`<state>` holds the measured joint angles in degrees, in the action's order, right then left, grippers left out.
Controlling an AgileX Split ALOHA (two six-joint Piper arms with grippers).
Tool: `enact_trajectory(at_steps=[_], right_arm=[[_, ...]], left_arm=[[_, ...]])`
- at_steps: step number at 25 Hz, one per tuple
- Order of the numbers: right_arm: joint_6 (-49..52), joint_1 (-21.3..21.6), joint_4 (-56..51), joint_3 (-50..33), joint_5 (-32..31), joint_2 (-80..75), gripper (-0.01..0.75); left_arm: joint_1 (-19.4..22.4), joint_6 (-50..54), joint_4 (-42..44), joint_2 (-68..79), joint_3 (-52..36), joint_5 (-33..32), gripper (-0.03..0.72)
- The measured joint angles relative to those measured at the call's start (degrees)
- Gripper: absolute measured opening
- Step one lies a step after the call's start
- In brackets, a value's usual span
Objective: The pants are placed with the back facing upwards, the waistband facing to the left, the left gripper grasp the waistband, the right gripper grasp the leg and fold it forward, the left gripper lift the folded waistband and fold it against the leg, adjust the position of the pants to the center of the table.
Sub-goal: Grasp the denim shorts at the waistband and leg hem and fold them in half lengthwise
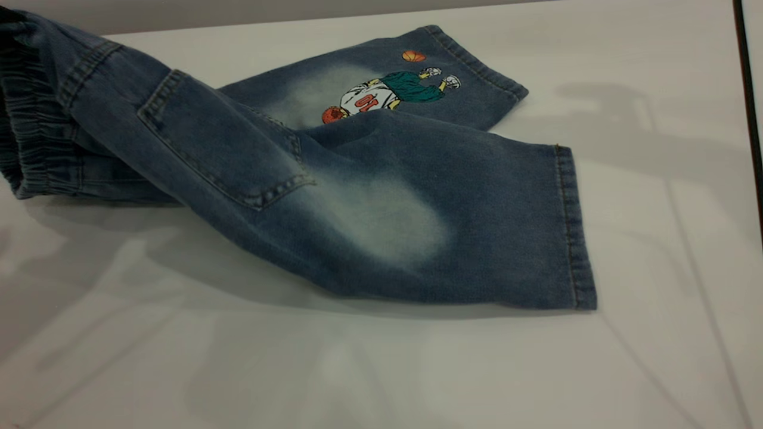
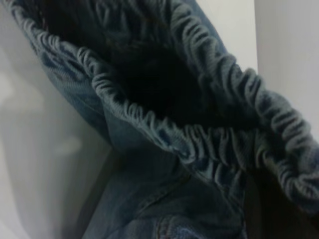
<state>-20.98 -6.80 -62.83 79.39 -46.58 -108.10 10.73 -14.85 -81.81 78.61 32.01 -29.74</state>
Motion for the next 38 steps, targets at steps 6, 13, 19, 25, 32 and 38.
enact_trajectory(at_steps=[6, 13, 19, 25, 32, 38], right_arm=[[-1.5, -0.07, 7.48, -1.34, -3.28, 0.03, 0.018], [-4.76, -0.77, 12.35, -12.47, -0.4, 0.03, 0.034], [-14.17, -1.84, 8.57, -25.52, 5.38, 0.06, 0.086], [-19.34, -2.9, 9.0, -30.27, 7.75, 0.1, 0.253], [-19.11, -6.81, 8.68, -31.55, 10.69, -2.79, 0.422], [-18.02, -6.98, 7.81, -31.55, 10.44, -7.52, 0.433]], left_arm=[[0.0, -1.91, 0.4, 0.33, 0.0, -0.65, 0.089], [0.0, -3.65, 0.72, 0.33, 0.0, -1.56, 0.089], [0.0, -4.42, 0.81, 0.33, 0.0, -2.67, 0.089], [0.0, -4.73, 0.81, 0.33, 0.0, -3.47, 0.089], [0.0, -5.08, 0.81, 0.33, 0.0, -3.47, 0.089], [0.0, -5.21, 0.85, 0.33, 0.0, -3.62, 0.089]])
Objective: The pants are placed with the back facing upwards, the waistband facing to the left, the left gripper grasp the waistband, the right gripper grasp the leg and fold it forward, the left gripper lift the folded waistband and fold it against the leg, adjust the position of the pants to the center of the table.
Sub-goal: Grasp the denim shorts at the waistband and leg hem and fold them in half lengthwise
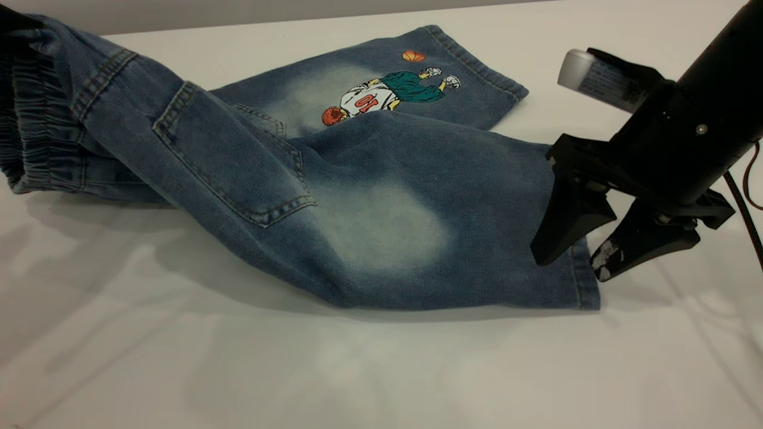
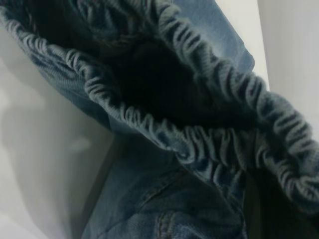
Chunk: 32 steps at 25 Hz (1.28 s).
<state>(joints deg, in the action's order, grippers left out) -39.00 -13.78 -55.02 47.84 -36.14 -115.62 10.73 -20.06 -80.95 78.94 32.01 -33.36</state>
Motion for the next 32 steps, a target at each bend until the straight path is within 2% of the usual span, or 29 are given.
enact_trajectory(at_steps=[4, 16, 32], right_arm=[[0.0, 0.0, 0.0, 0.0, 1.8, -0.81, 0.432], [-1.67, 0.0, -1.95, 0.0, 0.15, -3.34, 0.433], [-1.03, 0.06, 1.27, 0.0, 4.45, -3.34, 0.43]], left_arm=[[0.0, -0.06, 0.0, 0.0, 0.0, -0.69, 0.089], [0.0, -0.52, 0.0, 0.0, 0.0, -0.68, 0.089], [0.0, -0.63, 0.0, 0.0, 0.0, -0.63, 0.089]])
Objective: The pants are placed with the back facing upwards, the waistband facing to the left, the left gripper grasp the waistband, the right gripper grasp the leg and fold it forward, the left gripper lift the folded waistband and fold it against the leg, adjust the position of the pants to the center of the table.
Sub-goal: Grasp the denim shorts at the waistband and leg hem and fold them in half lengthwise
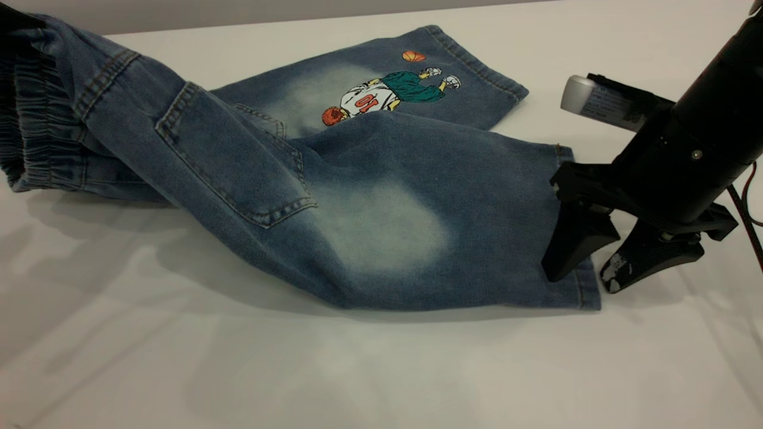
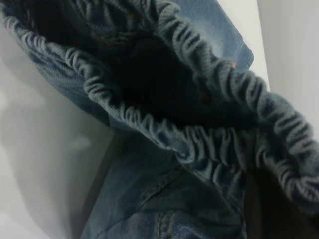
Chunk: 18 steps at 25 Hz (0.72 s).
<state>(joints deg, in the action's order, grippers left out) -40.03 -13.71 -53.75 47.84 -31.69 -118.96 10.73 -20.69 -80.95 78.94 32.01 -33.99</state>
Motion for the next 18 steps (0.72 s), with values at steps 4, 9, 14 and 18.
enact_trajectory(at_steps=[4, 9, 14, 18], right_arm=[[0.05, 0.0, 0.29, 0.0, 0.38, 0.05, 0.412], [0.11, 0.0, 0.88, 0.0, 0.13, -0.13, 0.403], [0.0, 0.0, 0.06, 0.05, -1.33, -1.76, 0.398], [-1.41, 0.0, -2.43, 0.09, -2.95, -2.21, 0.395]], left_arm=[[0.0, -0.04, 0.0, 0.0, 0.0, 0.0, 0.089], [0.0, -0.34, 0.0, 0.0, 0.0, 0.0, 0.089], [0.0, -0.34, 0.0, 0.0, 0.0, 0.0, 0.089], [0.0, -0.68, 0.0, 0.0, 0.0, 0.11, 0.089]])
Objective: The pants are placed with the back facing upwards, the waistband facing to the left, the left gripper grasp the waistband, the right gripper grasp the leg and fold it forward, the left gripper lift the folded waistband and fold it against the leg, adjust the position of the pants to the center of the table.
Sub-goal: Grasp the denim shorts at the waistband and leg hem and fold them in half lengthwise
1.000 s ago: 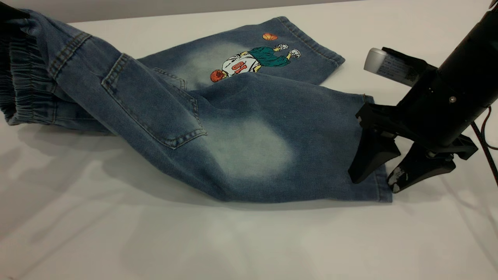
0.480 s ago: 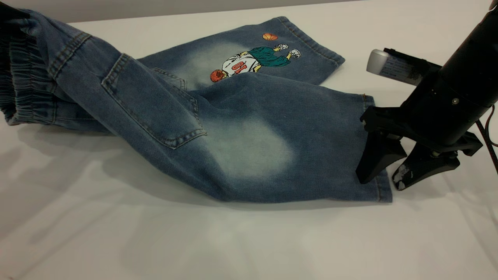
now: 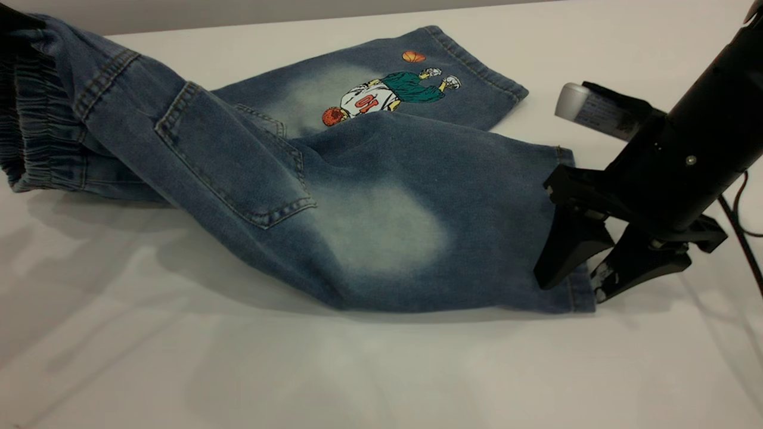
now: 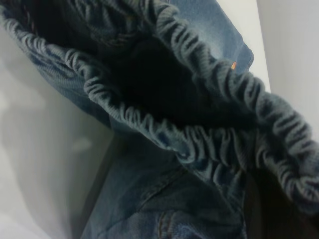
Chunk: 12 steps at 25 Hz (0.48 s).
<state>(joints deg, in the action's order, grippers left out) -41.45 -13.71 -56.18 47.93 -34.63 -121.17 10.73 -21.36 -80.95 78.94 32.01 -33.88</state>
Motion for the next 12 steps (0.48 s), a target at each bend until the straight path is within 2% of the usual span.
enact_trajectory(at_steps=[7, 9, 12], right_arm=[[-7.45, 0.0, -6.89, 0.0, -2.52, -0.27, 0.386], [-7.68, 0.0, -6.98, 0.0, -2.58, -0.27, 0.346], [-7.68, 0.0, -6.97, 0.0, -2.58, -0.27, 0.238]], left_arm=[[0.0, -0.45, 0.0, 0.0, 0.0, -0.33, 0.089], [0.0, -0.45, 0.0, 0.0, 0.0, -0.46, 0.089], [0.0, -0.5, 0.0, 0.0, 0.0, -0.52, 0.089]])
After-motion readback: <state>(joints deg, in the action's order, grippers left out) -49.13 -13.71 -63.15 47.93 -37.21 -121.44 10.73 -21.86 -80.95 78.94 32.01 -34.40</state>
